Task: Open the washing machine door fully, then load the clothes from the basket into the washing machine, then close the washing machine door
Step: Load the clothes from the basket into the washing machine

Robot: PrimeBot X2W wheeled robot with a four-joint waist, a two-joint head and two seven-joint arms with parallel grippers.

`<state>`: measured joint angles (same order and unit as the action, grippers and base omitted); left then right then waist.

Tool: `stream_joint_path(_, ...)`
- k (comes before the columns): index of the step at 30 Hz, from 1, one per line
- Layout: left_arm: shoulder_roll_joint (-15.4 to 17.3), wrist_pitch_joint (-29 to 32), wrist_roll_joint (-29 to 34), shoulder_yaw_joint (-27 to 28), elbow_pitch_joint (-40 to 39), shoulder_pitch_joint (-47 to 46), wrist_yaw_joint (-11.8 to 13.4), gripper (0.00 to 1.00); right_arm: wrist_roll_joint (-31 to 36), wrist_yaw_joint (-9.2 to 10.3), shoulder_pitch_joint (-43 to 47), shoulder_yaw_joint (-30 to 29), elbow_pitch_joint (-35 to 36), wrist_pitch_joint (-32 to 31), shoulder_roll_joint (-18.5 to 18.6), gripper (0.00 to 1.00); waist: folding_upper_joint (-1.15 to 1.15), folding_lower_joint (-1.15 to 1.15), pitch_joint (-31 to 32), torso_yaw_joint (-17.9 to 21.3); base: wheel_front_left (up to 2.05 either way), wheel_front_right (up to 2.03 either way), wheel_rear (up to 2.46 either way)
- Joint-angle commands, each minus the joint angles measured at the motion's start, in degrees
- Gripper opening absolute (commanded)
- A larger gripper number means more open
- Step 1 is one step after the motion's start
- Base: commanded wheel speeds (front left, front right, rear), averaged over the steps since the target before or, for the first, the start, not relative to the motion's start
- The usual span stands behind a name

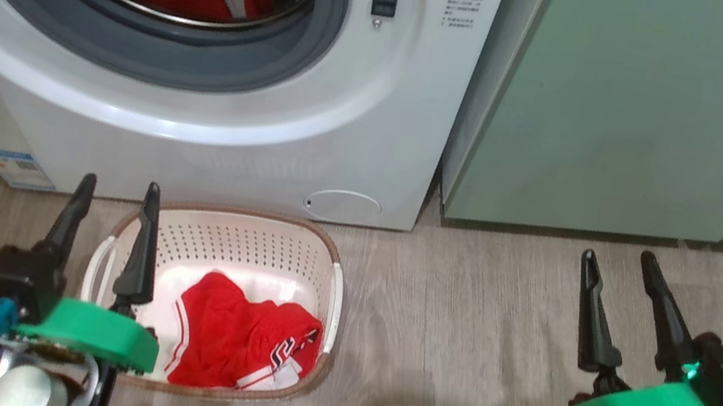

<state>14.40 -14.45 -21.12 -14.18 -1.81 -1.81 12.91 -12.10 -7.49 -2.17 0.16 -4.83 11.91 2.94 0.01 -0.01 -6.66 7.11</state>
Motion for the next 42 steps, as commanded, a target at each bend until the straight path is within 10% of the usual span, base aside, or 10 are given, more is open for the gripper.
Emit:
stream_joint_path(1, 0.2, -0.5, 0.4, 2.3, -1.5, -1.2, -0.3, 1.0, 0.4, 0.0, -0.1, 0.9, 2.6, -0.3, -0.1, 1.0, -0.01, 0.01, 0.9, -0.2, 0.0, 0.0, 0.0)
stream_joint_path(32, -0.4, -0.5, 1.0, 3.9, -1.0, -0.6, -0.9, 1.0, -0.6, 0.0, 0.4, 0.9, 4.4, -0.5, -0.1, 1.0, -0.01, 0.01, 0.1, -0.4, 0.0, 0.0, 0.0)
stream_joint_path(42, -0.2, 2.2, 1.0, 2.4, 3.2, -10.1, -2.9, 1.0, -0.8, 0.0, -2.8, 0.9, 6.5, 0.1, -0.1, 1.0, -0.01, 0.01, -9.4, -0.9, 0.0, 0.0, 0.0)
